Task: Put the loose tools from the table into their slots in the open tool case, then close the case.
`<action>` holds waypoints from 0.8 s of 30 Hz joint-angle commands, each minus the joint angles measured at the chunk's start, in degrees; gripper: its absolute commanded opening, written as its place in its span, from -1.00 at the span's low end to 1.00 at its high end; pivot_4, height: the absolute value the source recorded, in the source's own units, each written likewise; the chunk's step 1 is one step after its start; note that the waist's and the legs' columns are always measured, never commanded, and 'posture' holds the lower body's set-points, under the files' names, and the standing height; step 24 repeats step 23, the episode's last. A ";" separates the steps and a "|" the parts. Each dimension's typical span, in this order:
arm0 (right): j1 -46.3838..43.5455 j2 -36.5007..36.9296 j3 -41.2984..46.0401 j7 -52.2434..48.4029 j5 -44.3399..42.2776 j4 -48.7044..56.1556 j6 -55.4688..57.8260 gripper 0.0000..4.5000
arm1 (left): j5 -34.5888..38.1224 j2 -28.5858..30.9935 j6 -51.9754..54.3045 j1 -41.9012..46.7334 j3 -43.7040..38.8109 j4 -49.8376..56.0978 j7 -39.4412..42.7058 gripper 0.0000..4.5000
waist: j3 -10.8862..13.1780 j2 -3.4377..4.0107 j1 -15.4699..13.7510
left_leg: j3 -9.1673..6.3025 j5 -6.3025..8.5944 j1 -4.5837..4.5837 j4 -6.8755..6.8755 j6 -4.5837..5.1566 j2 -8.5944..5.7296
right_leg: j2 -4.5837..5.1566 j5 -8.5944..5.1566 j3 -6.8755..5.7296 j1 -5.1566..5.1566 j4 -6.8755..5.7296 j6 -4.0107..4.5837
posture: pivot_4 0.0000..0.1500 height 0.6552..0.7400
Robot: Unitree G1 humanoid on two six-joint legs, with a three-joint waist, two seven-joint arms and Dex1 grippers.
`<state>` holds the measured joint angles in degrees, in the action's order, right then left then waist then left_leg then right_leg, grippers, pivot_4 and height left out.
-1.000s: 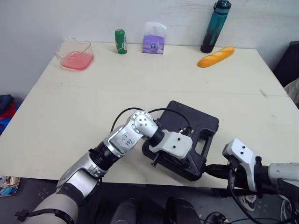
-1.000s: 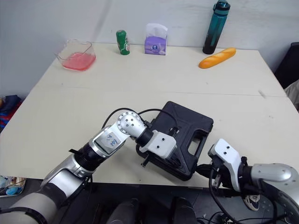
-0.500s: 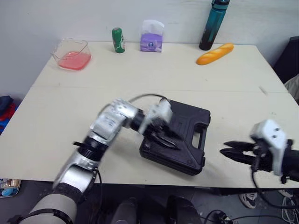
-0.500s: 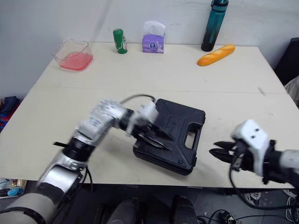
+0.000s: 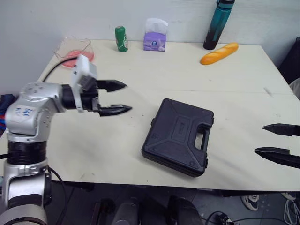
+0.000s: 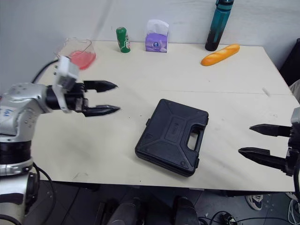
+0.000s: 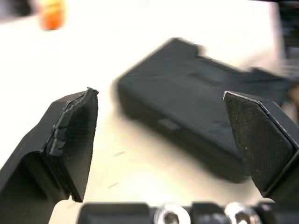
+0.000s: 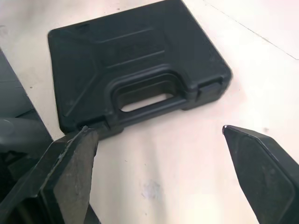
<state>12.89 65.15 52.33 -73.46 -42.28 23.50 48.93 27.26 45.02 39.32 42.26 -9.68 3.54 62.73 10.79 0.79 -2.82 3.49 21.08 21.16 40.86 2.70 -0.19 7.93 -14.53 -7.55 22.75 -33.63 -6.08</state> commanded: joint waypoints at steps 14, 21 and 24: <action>-3.80 3.15 -3.38 -2.51 1.78 -4.89 -3.81 0.96 | 5.75 20.23 3.49 -27.96 -15.17 3.27 14.73 1.00 | 0.24 0.15 1.79 | 0.22 -0.02 -0.22 -0.42 -0.16 0.06 | -0.11 -0.04 0.15 0.06 0.07 0.05 | 1.00 0.80; -4.27 3.87 -3.33 -3.86 2.17 -6.37 -3.96 0.96 | 5.40 21.36 -0.86 -32.94 -15.45 3.51 17.23 1.00 | 0.33 0.05 1.18 | 0.27 -0.24 0.01 -0.82 -0.53 0.10 | -0.02 -0.24 0.14 0.73 -0.07 0.41 | 1.00 0.80; -4.47 3.82 -3.49 -3.86 2.28 -6.50 -4.11 0.96 | 5.91 21.38 -1.32 -32.85 -15.31 3.15 17.77 1.00 | 0.34 0.07 1.17 | 0.26 -0.28 0.02 -0.86 -0.59 0.10 | -0.02 -0.26 0.12 0.78 -0.15 0.45 | 1.00 0.80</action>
